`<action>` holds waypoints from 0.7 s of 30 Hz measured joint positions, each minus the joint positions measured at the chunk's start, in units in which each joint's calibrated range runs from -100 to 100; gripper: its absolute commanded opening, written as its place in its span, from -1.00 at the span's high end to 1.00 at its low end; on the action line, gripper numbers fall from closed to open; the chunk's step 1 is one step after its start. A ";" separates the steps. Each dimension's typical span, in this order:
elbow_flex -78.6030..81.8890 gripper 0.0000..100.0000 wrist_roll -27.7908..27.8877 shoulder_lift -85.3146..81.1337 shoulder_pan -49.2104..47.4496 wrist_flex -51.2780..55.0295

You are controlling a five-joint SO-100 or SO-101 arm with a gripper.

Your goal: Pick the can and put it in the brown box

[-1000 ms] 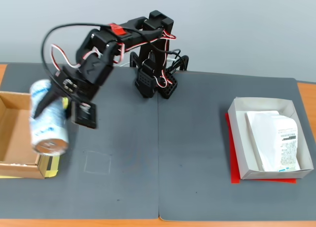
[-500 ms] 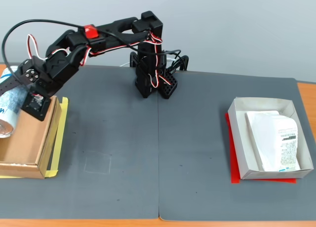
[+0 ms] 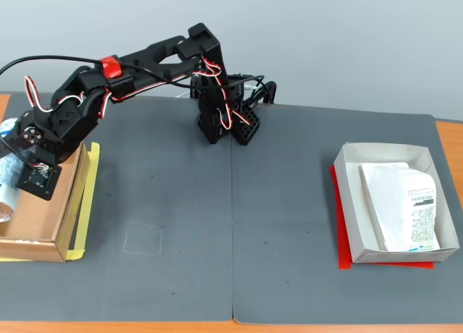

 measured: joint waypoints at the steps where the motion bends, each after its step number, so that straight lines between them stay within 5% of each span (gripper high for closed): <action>1: 0.00 0.89 0.00 0.25 0.00 0.00; 12: 0.09 0.16 0.00 0.42 -0.07 0.00; 21: 8.07 0.14 0.00 -3.89 0.74 -0.09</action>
